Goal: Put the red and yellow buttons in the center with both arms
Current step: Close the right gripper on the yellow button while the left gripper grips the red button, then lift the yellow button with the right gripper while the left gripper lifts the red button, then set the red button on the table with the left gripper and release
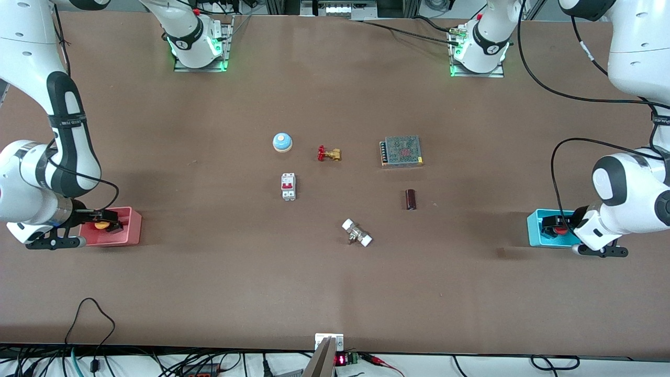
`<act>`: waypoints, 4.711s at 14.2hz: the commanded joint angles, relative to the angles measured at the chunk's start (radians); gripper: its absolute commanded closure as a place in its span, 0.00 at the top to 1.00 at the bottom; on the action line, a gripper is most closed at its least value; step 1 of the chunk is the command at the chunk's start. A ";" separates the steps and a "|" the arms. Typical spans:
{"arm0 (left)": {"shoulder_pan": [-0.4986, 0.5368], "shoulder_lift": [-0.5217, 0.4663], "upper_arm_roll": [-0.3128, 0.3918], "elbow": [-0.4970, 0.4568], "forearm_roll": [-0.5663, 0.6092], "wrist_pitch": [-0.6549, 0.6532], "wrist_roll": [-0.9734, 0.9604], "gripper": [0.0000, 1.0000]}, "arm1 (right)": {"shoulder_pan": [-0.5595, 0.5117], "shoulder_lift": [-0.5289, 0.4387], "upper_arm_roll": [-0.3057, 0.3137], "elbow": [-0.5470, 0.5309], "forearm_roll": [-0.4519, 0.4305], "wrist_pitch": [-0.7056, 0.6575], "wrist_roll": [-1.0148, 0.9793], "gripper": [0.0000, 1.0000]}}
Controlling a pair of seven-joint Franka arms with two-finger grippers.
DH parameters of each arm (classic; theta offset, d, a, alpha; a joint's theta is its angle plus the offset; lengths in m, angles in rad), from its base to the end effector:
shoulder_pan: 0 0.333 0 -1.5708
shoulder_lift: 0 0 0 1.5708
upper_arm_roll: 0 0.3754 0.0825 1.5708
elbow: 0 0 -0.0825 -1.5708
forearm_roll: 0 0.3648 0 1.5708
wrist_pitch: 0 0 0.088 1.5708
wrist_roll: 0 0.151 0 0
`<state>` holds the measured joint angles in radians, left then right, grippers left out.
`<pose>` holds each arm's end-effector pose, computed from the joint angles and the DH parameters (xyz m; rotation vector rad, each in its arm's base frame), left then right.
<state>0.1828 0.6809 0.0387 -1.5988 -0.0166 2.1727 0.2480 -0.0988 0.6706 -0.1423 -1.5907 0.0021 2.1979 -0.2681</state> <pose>0.6864 0.1494 0.2386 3.1235 -0.0370 -0.1661 0.6933 -0.1551 0.2546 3.0680 0.0823 -0.1186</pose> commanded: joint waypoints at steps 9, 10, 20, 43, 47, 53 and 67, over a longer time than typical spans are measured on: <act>0.000 -0.018 0.003 0.013 0.018 -0.008 -0.003 0.34 | -0.010 0.043 0.012 0.023 0.007 0.028 -0.007 1.00; 0.000 -0.026 0.001 0.013 0.018 -0.010 -0.007 0.33 | -0.010 0.046 0.012 0.023 0.007 0.029 -0.003 1.00; -0.019 -0.201 -0.040 0.016 0.018 -0.214 -0.061 0.29 | -0.010 0.050 0.013 0.023 0.009 0.029 0.000 0.57; -0.284 -0.072 -0.186 -0.112 0.017 0.029 -0.727 0.36 | 0.263 -0.148 0.024 0.103 0.028 -0.268 0.223 0.39; -0.287 -0.066 -0.186 -0.112 0.017 0.032 -0.727 0.54 | 0.442 -0.088 0.024 0.103 0.065 -0.245 0.484 0.39; -0.270 -0.132 -0.180 -0.093 0.017 0.021 -0.714 0.98 | 0.559 -0.005 0.023 0.101 0.084 -0.184 0.647 0.39; -0.123 -0.467 -0.172 -0.076 0.020 -0.264 -0.414 1.00 | 0.564 0.084 0.021 0.075 0.096 -0.087 0.762 0.40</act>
<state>0.0379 0.2721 -0.1289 -1.6627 -0.0155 1.9527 -0.2225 0.4602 0.7483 -0.1199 -1.5118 0.0826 2.0866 0.4759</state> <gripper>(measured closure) 0.000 0.595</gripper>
